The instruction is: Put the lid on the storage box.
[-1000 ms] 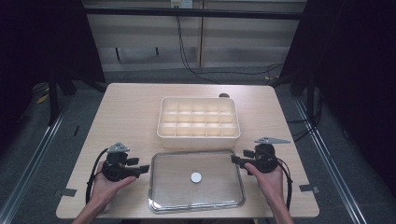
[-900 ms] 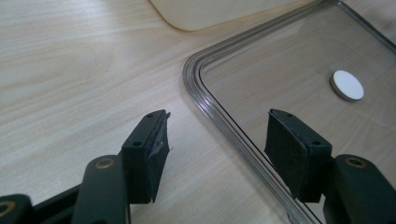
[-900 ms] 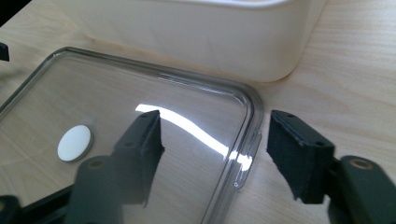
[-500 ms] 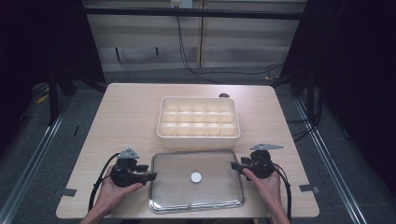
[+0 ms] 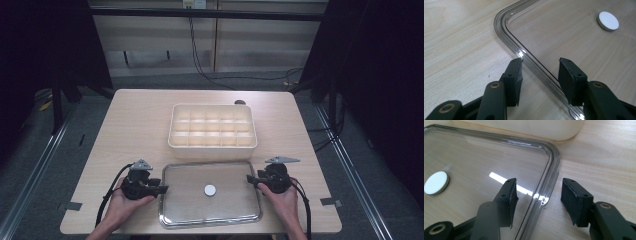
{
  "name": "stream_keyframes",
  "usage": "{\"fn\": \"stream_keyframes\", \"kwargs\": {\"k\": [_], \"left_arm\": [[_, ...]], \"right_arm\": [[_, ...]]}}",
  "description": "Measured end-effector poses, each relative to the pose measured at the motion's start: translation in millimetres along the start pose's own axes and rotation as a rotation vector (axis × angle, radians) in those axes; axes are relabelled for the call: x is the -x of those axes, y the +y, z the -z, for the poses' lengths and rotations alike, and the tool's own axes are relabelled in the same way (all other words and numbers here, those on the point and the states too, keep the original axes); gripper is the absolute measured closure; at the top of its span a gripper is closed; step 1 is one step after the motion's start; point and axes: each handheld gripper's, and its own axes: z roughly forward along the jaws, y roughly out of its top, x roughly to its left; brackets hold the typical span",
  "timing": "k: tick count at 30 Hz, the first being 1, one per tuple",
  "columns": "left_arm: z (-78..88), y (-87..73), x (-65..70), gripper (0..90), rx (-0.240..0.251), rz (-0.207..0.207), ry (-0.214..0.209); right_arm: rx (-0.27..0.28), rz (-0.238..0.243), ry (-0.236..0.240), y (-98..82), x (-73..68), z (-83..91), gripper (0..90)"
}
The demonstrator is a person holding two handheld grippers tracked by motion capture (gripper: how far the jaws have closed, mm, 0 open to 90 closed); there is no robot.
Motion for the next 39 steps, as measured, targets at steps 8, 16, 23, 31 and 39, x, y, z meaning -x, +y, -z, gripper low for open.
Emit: {"fn": "stream_keyframes", "kwargs": {"k": [8, 16, 23, 31, 39], "left_arm": [[-2.9, 1.4, 4.7, 62.7, 0.000, -0.014, 0.011], [-1.7, 1.3, 3.5, 65.3, -0.006, 0.023, 0.004], [-1.7, 1.3, 2.7, 65.4, -0.006, 0.026, -0.006], [-1.9, 1.4, 2.2, 66.0, -0.003, 0.034, -0.006], [-1.3, 1.9, 0.3, 66.5, -0.008, 0.036, -0.016]], "right_arm": [[0.007, -0.049, 0.024, -0.8, -0.9, -0.5, 49.6], [0.062, -0.250, 0.106, -7.6, 8.6, 1.5, 49.8], [0.060, -0.345, 0.159, -12.1, 11.9, 4.5, 51.0], [0.029, -0.354, 0.237, -13.4, 12.0, 3.6, 52.1], [-0.029, -0.290, 0.351, -12.5, 7.3, -0.6, 52.3]]}}
